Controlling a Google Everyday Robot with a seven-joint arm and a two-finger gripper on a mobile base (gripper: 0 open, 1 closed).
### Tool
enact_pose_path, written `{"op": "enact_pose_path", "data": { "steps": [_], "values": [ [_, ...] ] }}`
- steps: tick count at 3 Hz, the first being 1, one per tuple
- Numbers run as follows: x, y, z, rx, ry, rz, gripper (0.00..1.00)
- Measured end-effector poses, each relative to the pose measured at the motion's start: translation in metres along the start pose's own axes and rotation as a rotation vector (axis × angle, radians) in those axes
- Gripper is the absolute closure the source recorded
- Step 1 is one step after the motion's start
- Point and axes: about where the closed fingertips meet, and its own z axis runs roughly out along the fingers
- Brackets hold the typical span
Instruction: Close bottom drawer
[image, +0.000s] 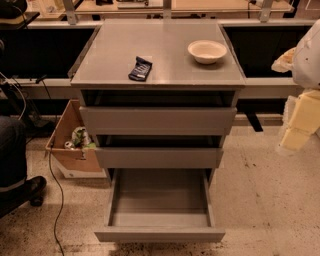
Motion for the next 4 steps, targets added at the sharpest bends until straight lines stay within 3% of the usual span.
{"op": "enact_pose_path", "data": {
  "steps": [1,2,3,4],
  "values": [
    [0.000,0.000,0.000,0.000,0.000,0.000,0.00],
    [-0.011,0.009,0.032,0.018,-0.050,-0.032,0.00],
    [-0.025,0.019,0.083,0.025,-0.105,-0.060,0.00],
    [-0.037,0.025,0.160,0.029,-0.181,-0.061,0.00]
  ]
}}
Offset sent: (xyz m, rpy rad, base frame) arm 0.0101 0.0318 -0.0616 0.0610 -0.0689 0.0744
